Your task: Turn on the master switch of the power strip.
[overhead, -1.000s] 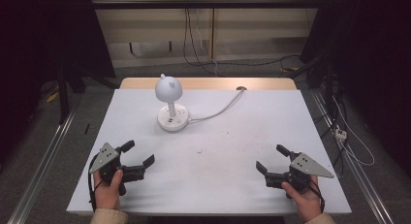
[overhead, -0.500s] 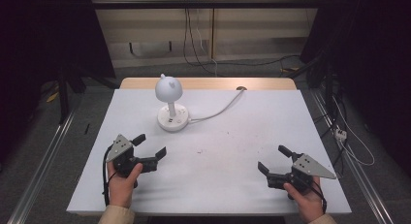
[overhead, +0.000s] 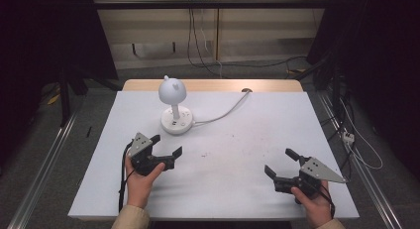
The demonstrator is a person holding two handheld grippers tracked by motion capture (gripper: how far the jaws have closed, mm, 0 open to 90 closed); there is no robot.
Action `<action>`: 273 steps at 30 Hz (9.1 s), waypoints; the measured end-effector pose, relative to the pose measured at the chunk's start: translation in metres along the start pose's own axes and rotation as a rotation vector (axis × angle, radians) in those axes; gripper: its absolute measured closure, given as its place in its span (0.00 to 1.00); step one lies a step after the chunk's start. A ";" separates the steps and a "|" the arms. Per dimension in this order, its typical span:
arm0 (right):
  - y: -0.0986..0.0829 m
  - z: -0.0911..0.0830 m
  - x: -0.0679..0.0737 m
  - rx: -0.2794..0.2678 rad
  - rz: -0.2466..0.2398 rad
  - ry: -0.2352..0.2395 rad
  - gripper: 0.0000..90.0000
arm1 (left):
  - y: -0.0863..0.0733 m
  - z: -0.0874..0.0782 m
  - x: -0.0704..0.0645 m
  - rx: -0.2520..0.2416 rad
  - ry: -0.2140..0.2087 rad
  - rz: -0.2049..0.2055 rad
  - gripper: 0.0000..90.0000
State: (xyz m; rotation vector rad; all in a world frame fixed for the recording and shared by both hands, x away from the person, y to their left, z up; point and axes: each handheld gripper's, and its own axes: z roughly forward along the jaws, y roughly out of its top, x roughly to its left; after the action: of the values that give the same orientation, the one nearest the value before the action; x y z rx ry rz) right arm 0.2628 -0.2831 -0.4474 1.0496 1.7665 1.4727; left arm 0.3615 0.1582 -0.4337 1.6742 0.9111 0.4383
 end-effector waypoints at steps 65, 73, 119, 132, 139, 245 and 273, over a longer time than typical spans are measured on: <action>0.001 0.000 0.003 -0.009 -0.001 0.014 0.07 | 0.016 0.074 -0.004 0.075 0.161 0.030 0.42; 0.000 -0.001 0.002 -0.006 0.004 0.015 0.07 | 0.021 0.078 0.001 0.069 0.175 0.028 0.54; 0.001 -0.002 0.000 -0.012 0.002 0.012 0.07 | 0.020 0.102 0.014 0.144 0.271 0.042 0.96; 0.001 -0.004 -0.002 -0.014 0.007 0.008 0.07 | 0.017 0.110 0.017 0.152 0.286 0.039 1.00; 0.001 -0.004 -0.002 -0.016 0.005 0.008 0.07 | 0.017 0.112 0.018 0.136 0.287 0.026 1.00; 0.004 -0.010 -0.001 -0.025 0.003 0.007 0.08 | 0.016 0.121 0.014 0.191 0.319 0.060 1.00; 0.002 -0.009 -0.004 -0.025 0.008 0.004 0.08 | 0.018 0.117 0.017 0.160 0.317 -0.009 1.00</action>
State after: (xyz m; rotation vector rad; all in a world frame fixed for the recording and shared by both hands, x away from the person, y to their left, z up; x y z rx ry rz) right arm 0.2577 -0.2910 -0.4437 1.0430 1.7439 1.4993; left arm 0.4593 0.0935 -0.4558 1.7739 1.2110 0.6516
